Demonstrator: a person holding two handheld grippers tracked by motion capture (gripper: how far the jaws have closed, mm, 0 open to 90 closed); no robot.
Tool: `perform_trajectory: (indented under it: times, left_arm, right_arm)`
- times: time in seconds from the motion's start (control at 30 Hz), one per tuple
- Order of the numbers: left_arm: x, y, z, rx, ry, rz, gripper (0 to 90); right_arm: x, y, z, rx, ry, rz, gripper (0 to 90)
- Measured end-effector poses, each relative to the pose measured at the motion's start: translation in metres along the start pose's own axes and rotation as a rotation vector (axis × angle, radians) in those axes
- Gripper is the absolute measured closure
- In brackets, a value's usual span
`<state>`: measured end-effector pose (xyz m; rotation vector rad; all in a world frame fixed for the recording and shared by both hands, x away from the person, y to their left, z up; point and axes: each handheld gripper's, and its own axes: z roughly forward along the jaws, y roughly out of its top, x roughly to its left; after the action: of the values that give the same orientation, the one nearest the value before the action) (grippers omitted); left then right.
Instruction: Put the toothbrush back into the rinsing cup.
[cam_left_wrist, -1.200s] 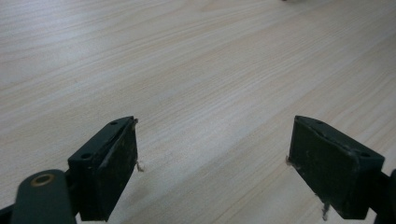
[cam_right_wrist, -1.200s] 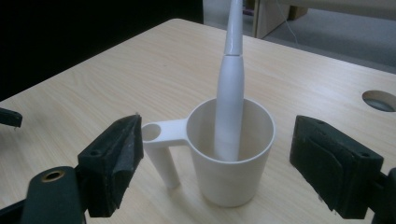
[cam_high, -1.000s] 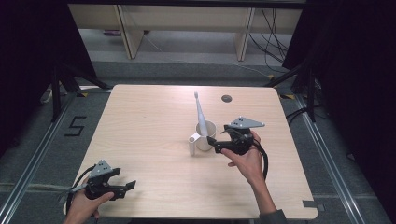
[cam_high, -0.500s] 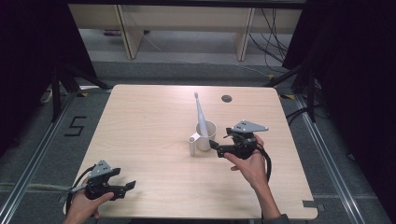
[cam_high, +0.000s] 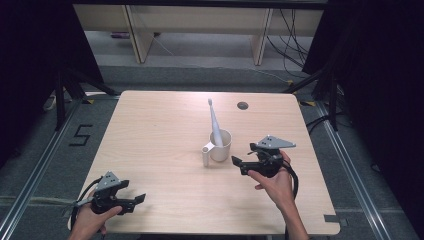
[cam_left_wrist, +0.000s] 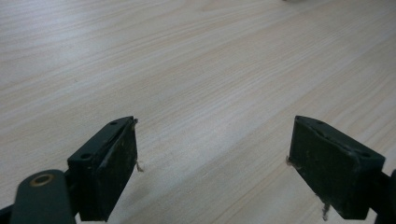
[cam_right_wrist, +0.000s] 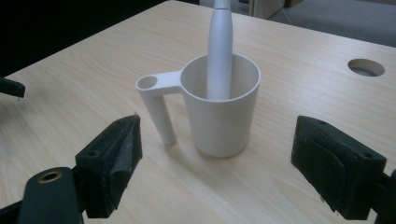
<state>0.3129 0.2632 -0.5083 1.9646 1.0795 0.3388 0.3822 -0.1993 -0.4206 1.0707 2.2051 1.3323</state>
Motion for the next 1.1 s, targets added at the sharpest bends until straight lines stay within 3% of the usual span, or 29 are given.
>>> perform_trajectory:
  times: [0.03, 0.07, 0.17, 0.23, 0.27, 0.33, 0.37, 0.4, 0.5, 0.53, 0.6, 0.63, 0.67, 0.7, 0.93, 1.0, 1.03, 1.07, 1.1]
  left_arm:
    - [0.0, 0.0, 0.0, 0.0, 0.0, 0.0, 14.8]
    - [0.0, 0.0, 0.0, -0.007, -0.003, 0.001, 14.9]
    - [0.001, 0.0, 0.0, -0.008, -0.003, 0.003, 14.8]
    - [0.001, 0.0, 0.0, -0.007, -0.003, 0.004, 14.8]
    - [0.0, 0.0, -0.001, -0.001, -0.001, 0.002, 14.8]
    - [0.0, 0.0, 0.0, -0.001, -0.001, 0.002, 14.8]
    - [0.0, 0.0, 0.0, -0.001, -0.001, 0.001, 14.8]
    - [0.0, 0.0, 0.0, -0.001, -0.001, 0.001, 14.9]
    - [0.0, 0.0, 0.0, -0.001, -0.001, 0.002, 14.8]
    - [0.0, 0.0, 0.0, -0.002, -0.001, 0.002, 14.9]
    - [0.0, 0.0, 0.0, -0.002, -0.001, 0.001, 14.8]
    - [0.0, 0.0, 0.0, -0.007, -0.003, 0.001, 14.9]
    - [0.0, 0.0, 0.0, -0.001, 0.0, 0.001, 14.8]
    - [0.0, 0.0, 0.0, -0.001, 0.0, 0.002, 14.9]
    - [0.0, 0.0, 0.0, -0.002, 0.0, -0.001, 14.8]
    - [0.0, 0.0, 0.0, -0.001, 0.0, 0.001, 14.9]
    - [-0.001, 0.0, 0.0, -0.01, 0.005, -0.001, 14.9]
    - [0.0, 0.0, 0.0, -0.001, 0.0, 0.002, 14.8]
    - [-0.001, 0.0, 0.0, -0.008, 0.0, -0.003, 14.9]
  right_arm:
    - [0.0, 0.0, 0.0, 0.0, 0.0, 0.0, 17.3]
    - [0.002, -0.002, -0.002, 0.014, -0.005, 0.031, 17.2]
    - [0.001, -0.004, -0.002, 0.004, 0.003, 0.013, 17.2]
    - [0.002, -0.005, -0.005, 0.015, 0.0, 0.027, 17.2]
    - [0.001, -0.006, -0.006, 0.007, -0.005, 0.003, 17.2]
    - [0.001, -0.006, -0.005, 0.0, -0.004, -0.001, 17.2]
    - [0.003, -0.007, -0.006, 0.012, 0.005, 0.024, 17.2]
    - [0.003, -0.007, -0.007, 0.01, 0.004, 0.004, 17.2]
    - [0.003, -0.01, -0.008, 0.01, 0.001, 0.004, 17.2]
    - [0.005, -0.01, -0.009, 0.016, 0.014, 0.03, 17.2]
    - [0.004, -0.011, -0.009, 0.014, 0.007, 0.012, 17.2]
    - [0.005, -0.013, -0.009, 0.015, 0.01, 0.036, 17.1]
    - [0.003, -0.013, -0.009, 0.008, 0.005, 0.01, 17.1]
    - [0.005, -0.015, -0.009, 0.007, 0.013, 0.028, 17.1]
    - [0.004, -0.022, -0.016, 0.029, 0.012, 0.023, 16.9]
    - [0.006, -0.026, -0.018, 0.031, 0.018, 0.051, 16.9]
    - [0.006, -0.026, -0.018, 0.031, 0.018, 0.051, 16.9]
    - [0.004, -0.027, -0.018, 0.027, 0.019, 0.014, 16.9]
    - [0.006, -0.029, -0.019, 0.032, 0.018, 0.044, 16.9]
